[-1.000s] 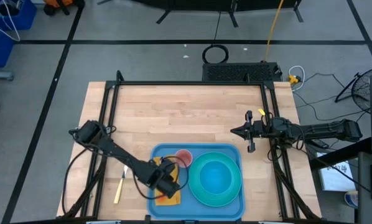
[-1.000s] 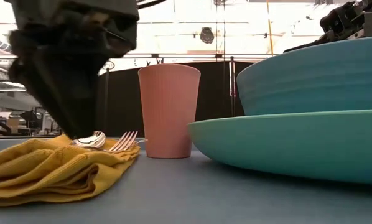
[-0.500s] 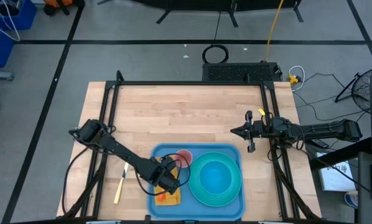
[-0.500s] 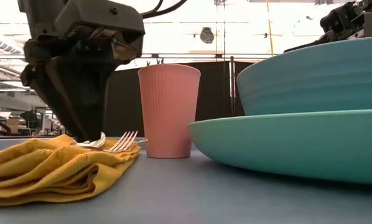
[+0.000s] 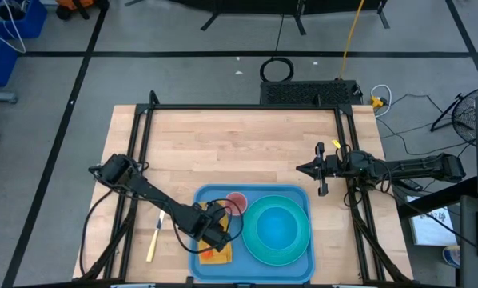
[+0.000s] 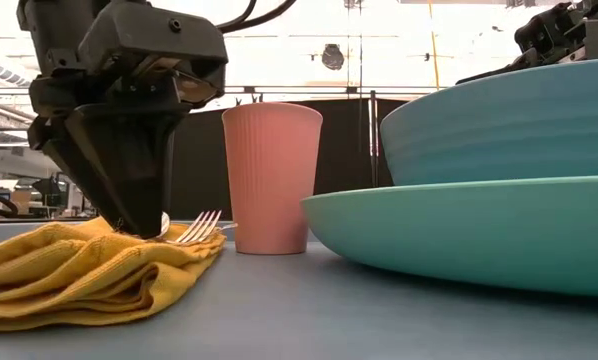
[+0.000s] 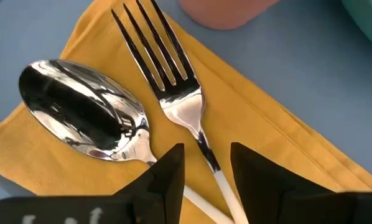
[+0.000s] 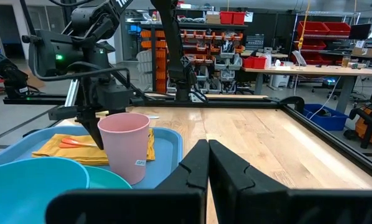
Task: Set up tray
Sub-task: Adjust the orange fork on the yellow table napkin
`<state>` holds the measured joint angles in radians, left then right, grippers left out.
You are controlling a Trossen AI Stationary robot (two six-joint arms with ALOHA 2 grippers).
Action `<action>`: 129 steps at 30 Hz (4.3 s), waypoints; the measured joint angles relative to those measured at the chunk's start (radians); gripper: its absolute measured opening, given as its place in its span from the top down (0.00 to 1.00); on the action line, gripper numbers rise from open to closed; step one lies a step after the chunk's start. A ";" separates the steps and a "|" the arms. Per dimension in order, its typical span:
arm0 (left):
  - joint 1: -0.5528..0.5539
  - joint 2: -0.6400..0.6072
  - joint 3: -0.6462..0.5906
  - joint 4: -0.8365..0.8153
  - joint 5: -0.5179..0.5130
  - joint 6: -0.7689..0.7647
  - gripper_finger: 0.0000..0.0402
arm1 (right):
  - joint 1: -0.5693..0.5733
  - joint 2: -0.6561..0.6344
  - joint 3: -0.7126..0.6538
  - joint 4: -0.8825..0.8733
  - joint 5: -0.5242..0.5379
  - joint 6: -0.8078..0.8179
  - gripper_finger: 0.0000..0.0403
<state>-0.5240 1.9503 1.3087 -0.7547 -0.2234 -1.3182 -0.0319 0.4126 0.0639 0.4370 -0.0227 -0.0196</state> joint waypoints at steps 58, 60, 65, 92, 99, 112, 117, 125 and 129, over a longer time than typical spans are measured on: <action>-0.038 0.033 0.122 -0.046 0.022 0.079 0.93 | 0.000 0.000 0.000 0.000 0.000 -0.011 1.00; -0.055 0.034 0.122 -0.046 0.025 0.078 0.87 | 0.000 0.000 0.000 0.000 0.000 -0.011 1.00; -0.090 0.037 0.121 -0.044 0.010 0.109 0.73 | 0.000 0.000 0.000 0.000 0.000 -0.011 1.00; -0.092 0.046 0.075 0.002 -0.022 0.246 0.78 | 0.000 0.000 0.000 0.000 0.000 -0.011 1.00; -0.092 0.061 0.075 -0.003 -0.015 0.251 0.78 | 0.000 0.000 0.000 0.000 0.000 -0.011 1.00; -0.089 0.083 0.077 -0.002 0.014 0.266 0.78 | 0.000 0.000 0.000 0.002 0.003 -0.010 1.00; -0.086 0.083 0.077 -0.003 0.022 0.268 0.78 | 0.000 0.000 0.000 0.002 0.003 -0.010 1.00; -0.071 0.077 0.076 -0.004 0.067 0.263 0.78 | 0.000 0.000 0.000 0.002 0.003 -0.010 1.00; -0.068 0.077 0.076 -0.005 0.073 0.260 0.78 | 0.000 0.000 0.000 0.004 0.003 -0.011 1.00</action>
<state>-0.5922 2.0270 1.3846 -0.7593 -0.1502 -1.0583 -0.0319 0.4126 0.0639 0.4408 -0.0196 -0.0303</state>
